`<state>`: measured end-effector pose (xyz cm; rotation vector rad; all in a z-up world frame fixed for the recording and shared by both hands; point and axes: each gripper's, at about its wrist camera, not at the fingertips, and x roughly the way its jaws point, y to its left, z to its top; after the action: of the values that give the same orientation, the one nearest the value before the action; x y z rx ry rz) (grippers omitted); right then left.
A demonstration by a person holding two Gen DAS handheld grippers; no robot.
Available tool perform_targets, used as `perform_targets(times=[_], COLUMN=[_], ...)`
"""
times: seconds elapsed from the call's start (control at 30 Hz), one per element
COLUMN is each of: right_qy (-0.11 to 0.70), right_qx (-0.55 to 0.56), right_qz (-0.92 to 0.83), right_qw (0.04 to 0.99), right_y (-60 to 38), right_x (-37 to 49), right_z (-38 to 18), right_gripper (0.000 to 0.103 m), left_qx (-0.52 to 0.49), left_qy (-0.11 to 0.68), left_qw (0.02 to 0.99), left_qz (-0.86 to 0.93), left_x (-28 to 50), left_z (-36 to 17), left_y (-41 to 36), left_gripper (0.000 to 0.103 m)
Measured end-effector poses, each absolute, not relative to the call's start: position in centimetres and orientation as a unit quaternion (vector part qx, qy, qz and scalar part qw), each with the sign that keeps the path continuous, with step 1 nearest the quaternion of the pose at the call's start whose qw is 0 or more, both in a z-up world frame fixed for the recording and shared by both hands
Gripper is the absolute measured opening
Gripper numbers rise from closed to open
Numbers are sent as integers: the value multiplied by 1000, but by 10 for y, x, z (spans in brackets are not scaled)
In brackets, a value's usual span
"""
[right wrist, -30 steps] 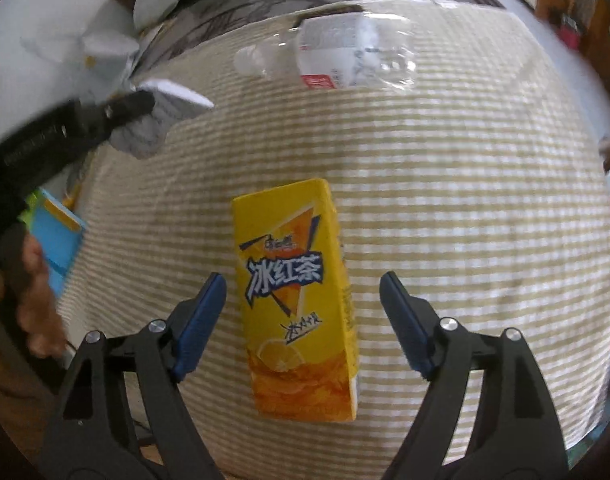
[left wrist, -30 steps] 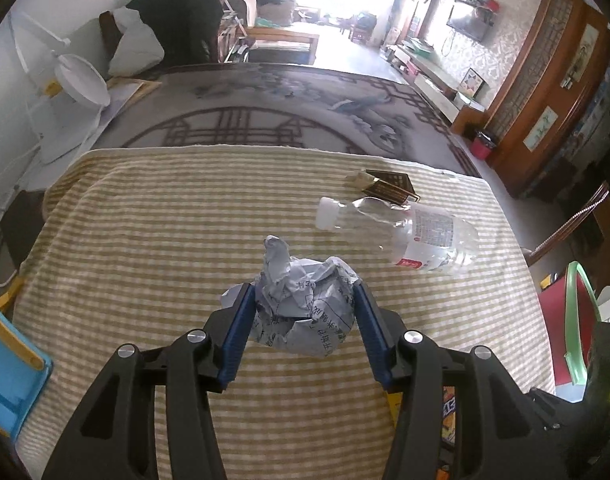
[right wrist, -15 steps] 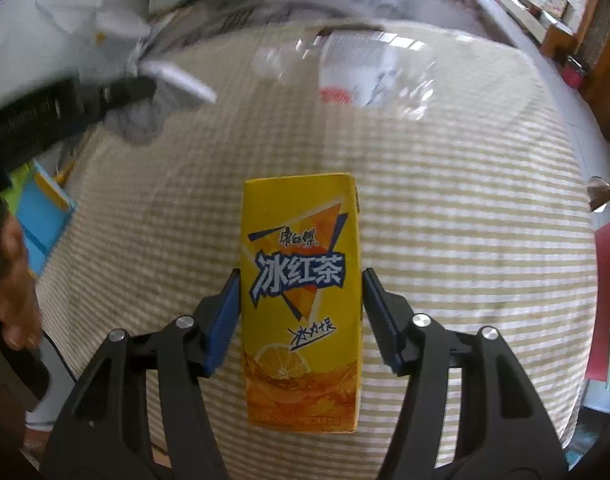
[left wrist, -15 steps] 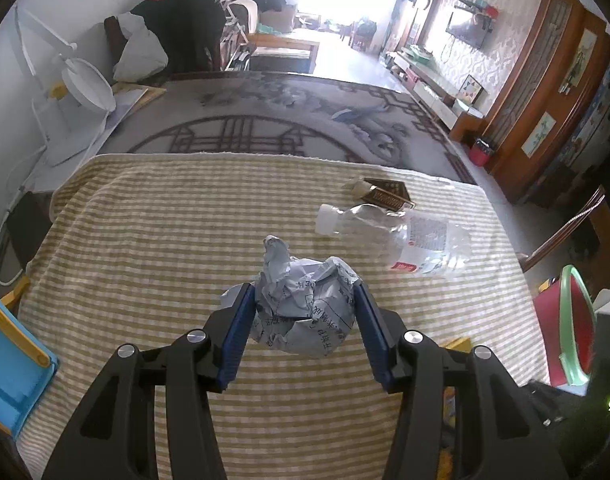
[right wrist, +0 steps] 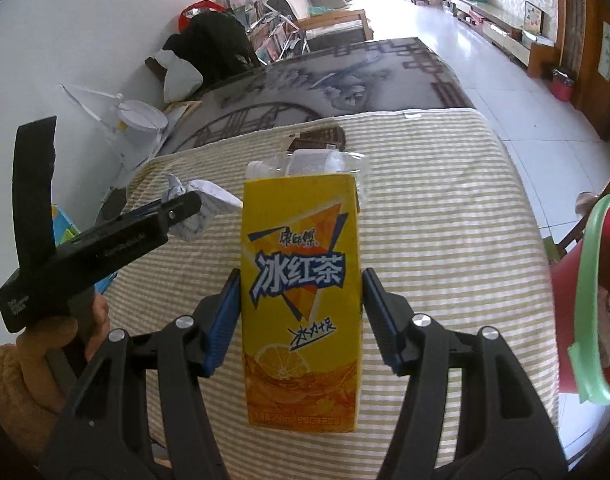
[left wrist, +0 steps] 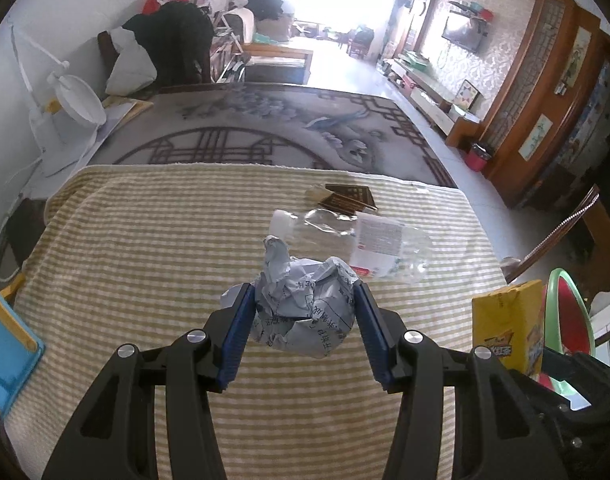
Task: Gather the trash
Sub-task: 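Carry the blue-grey paper over the red bucket with the left tool while the right tool carries the yellow carton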
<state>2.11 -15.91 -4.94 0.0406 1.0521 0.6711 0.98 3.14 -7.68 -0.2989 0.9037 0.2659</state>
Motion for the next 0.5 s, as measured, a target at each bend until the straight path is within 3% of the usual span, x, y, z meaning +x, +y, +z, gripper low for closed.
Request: perform_targets(times=[0.5], right_qy=[450], right_qx=[51], right_qz=[342], right_qw=[824], right_y=[-258], right_x=[43], right_z=[-16], right_gripper=[58], left_qx=[-117], left_qy=[401], left_qw=[897], left_qz=[144], left_x=[15], left_z=[-40], left_y=[-69], left_gripper=[48])
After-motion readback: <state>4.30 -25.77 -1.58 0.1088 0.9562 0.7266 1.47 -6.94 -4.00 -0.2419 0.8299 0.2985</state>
